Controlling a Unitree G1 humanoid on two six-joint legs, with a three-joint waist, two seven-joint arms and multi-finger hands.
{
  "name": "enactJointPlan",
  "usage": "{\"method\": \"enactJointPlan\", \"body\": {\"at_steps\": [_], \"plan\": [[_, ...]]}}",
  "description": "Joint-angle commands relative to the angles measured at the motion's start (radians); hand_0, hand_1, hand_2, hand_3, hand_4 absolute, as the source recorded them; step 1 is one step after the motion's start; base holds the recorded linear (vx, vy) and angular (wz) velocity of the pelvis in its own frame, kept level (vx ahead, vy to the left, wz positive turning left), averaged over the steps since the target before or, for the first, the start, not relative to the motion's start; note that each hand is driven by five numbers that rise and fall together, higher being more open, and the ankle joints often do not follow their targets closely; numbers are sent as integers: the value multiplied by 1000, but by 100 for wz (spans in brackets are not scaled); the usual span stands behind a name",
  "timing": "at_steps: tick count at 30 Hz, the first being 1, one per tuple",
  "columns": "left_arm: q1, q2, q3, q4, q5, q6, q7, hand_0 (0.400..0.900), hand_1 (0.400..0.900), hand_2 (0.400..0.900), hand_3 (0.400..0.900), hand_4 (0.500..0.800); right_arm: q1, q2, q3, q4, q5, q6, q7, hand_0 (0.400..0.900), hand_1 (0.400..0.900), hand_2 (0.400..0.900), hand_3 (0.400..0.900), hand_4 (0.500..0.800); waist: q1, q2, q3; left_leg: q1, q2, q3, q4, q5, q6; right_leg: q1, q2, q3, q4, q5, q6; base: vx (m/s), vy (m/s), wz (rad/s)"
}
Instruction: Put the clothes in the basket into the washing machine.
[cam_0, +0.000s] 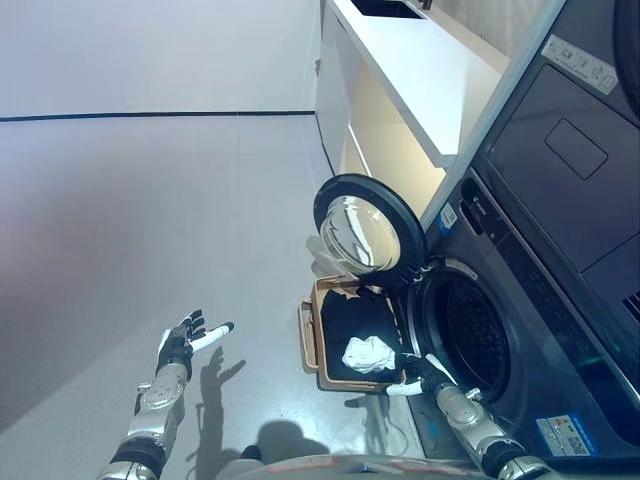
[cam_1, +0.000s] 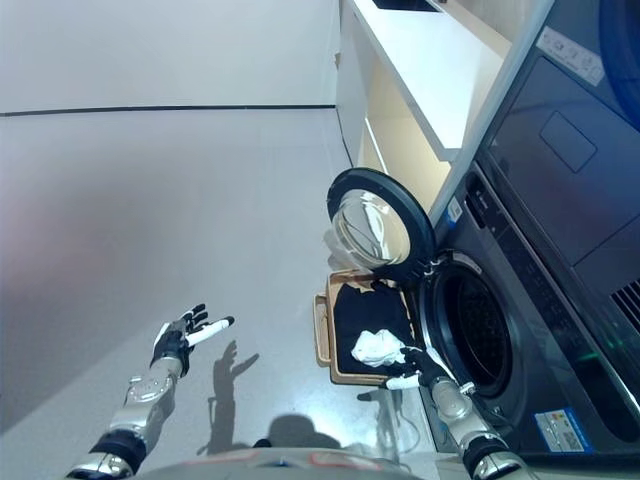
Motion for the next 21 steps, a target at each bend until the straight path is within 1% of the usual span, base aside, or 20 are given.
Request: {"method": "enactJointPlan", "body": {"at_steps": [1,5,8,16,21], "plan": [[-52,21,26,-61,22,-68,-1,900,900,900,900,800,-31,-55,-16,-7,29,-46,-27,900,900,900,900,800,13,23,-68,-31,39,1,81,-108,18,-173,-39,10,56,141,23,0,0,0],[-54,22,28,-69,23,-74,2,900,900,900,900,800,-32,-53,-20,13,28,-45,-27,900,900,900,900,800,13,21,-63,-28,31,1,77,-108,23,-182,-49,16,80,137,26,-1,16,2],[-53,23,32,-65,28,-71,3,900,900,900,900,800,-33,-53,-25,11,34,-45,-27,900,900,900,900,800,13,21,-62,-26,30,4,73,-109,25,-184,-54,17,77,139,28,0,0,0],[-53,25,33,-50,29,-72,10,900,900,900,900,800,-32,-53,-22,7,39,-48,-25,900,900,900,900,800,14,22,-62,-26,30,-2,75,-110,26,-181,-54,14,78,133,27,0,0,0],[-58,20,23,-45,26,-71,4,900,900,900,900,800,-35,-58,-21,10,38,-46,-26,900,900,900,900,800,14,24,-55,-30,29,-8,79,-110,24,-190,-54,17,98,122,29,2,0,2]]}}
